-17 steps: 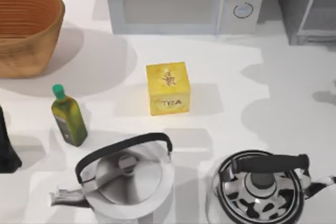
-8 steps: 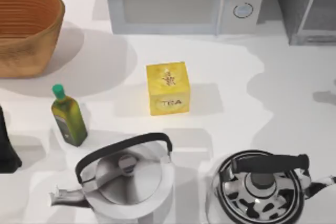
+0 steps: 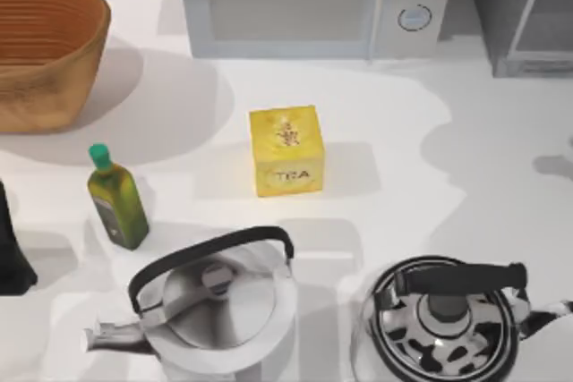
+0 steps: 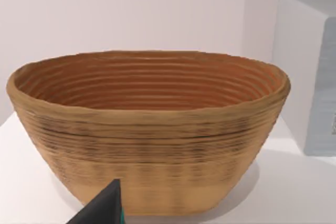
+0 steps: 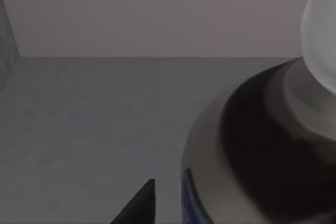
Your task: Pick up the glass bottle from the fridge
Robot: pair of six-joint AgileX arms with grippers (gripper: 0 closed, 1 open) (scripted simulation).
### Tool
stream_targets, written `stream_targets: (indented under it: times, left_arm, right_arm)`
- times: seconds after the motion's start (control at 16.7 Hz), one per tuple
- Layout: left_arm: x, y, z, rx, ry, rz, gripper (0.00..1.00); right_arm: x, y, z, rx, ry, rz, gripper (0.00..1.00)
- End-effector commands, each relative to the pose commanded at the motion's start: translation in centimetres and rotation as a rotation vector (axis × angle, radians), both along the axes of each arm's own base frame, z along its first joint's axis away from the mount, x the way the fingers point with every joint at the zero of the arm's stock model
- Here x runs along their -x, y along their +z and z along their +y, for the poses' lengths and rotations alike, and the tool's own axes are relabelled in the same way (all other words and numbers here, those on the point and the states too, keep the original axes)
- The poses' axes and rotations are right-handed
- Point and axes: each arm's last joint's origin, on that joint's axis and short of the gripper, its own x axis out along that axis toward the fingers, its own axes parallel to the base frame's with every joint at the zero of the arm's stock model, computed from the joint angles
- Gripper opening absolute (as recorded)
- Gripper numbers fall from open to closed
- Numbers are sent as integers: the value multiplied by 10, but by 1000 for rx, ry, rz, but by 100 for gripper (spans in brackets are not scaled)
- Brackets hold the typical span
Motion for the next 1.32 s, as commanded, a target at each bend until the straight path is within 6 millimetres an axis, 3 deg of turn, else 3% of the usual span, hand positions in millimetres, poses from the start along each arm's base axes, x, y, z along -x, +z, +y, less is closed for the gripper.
stream_targets:
  times: [0.48,1.08,1.32]
  left_arm:
    - [0,0,0,0,0,0,100]
    - [0,0,0,0,0,0,100]
    - [0,0,0,0,0,0,100]
  right_arm:
    - [0,0,0,0,0,0,2]
    - [0,1,-1,-1,-2,-1,0]
    - [0,24,-1,-1,0,0,0]
